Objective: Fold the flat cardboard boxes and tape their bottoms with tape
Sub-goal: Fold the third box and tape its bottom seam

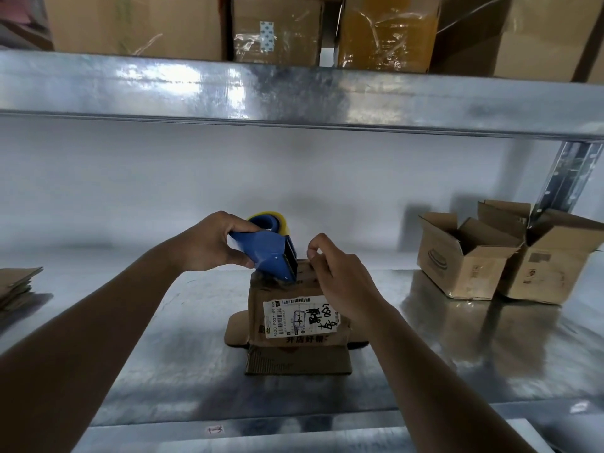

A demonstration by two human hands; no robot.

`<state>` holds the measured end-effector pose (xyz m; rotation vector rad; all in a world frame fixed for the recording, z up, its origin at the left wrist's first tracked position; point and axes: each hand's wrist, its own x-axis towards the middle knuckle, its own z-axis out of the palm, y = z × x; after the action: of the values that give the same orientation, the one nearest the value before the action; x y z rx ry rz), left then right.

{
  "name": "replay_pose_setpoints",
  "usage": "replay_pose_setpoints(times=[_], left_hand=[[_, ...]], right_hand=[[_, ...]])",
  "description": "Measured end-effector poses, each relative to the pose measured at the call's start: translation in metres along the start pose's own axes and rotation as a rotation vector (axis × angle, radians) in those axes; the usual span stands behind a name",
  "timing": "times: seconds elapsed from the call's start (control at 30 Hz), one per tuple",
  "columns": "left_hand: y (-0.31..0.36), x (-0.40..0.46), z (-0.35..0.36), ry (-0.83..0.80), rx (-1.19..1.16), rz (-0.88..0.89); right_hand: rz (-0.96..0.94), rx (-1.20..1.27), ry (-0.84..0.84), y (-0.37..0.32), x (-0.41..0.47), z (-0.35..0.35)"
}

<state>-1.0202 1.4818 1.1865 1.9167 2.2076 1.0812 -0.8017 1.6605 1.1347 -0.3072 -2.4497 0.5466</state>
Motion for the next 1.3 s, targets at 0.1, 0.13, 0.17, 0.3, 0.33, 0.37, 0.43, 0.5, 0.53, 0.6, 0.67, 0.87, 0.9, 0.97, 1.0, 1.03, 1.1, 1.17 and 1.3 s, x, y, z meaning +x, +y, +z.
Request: replay_pose_setpoints(times=[0.1, 0.13, 0.17, 0.3, 0.33, 0.37, 0.43, 0.5, 0.53, 0.6, 0.67, 0.87, 0.9, 0.97, 1.0, 1.03, 1.1, 1.17, 1.3], left_hand=[[0.005, -0.001, 0.001, 0.001, 0.023, -0.006], [0.008, -0.002, 0.001, 0.011, 0.017, -0.002], [0.010, -0.003, 0.000, 0.024, -0.004, 0.003], [0.024, -0.011, -0.009, 0.095, -0.113, 0.033], [0.027, -0.013, -0.013, 0.093, -0.142, 0.031], [0.030, -0.016, -0.017, 0.084, -0.161, 0.023], [0.032, -0.020, -0.022, 0.061, -0.178, -0.007], [0.031, -0.024, -0.025, 0.056, -0.184, -0.039], [0.029, -0.026, -0.026, 0.060, -0.185, -0.055], [0.026, -0.029, -0.031, 0.098, -0.200, -0.085], [0.023, -0.032, -0.038, 0.157, -0.235, -0.109], [0.019, -0.023, -0.034, 0.229, -0.309, -0.182], [0.019, -0.021, -0.032, 0.231, -0.313, -0.194], [0.016, -0.018, -0.030, 0.223, -0.322, -0.210], [0.015, -0.017, -0.030, 0.219, -0.334, -0.219], [0.012, -0.016, -0.030, 0.215, -0.351, -0.227], [0.010, -0.012, -0.028, 0.202, -0.366, -0.243], [0.009, -0.005, -0.023, 0.179, -0.360, -0.254], [0.010, 0.007, -0.019, 0.139, -0.313, -0.264]], right_hand=[[0.067, 0.029, 0.052, -0.004, 0.002, 0.004], [0.094, 0.042, 0.072, -0.004, 0.002, 0.005], [0.124, 0.054, 0.087, -0.004, 0.002, 0.007], [0.195, 0.027, 0.089, -0.006, 0.005, 0.008], [0.190, 0.022, 0.081, -0.007, 0.005, 0.008], [0.189, 0.025, 0.072, -0.008, 0.005, 0.008], [0.209, 0.045, 0.053, -0.009, 0.007, 0.007], [0.247, 0.103, 0.015, -0.009, 0.009, 0.005], [0.269, 0.142, -0.005, -0.010, 0.010, 0.003], [0.308, 0.188, -0.023, -0.011, 0.011, -0.002], [0.319, 0.217, -0.038, -0.011, 0.011, -0.006], [0.464, 0.474, -0.092, -0.011, 0.013, -0.017], [0.498, 0.523, -0.086, -0.009, 0.014, -0.020], [0.548, 0.608, -0.053, -0.004, 0.016, -0.023], [0.566, 0.638, -0.039, 0.000, 0.017, -0.024], [0.579, 0.673, -0.029, 0.003, 0.017, -0.025], [0.602, 0.772, -0.005, 0.008, 0.018, -0.024], [0.630, 0.917, 0.055, 0.012, 0.019, -0.024], [0.703, 1.285, 0.208, 0.024, 0.016, -0.022]])
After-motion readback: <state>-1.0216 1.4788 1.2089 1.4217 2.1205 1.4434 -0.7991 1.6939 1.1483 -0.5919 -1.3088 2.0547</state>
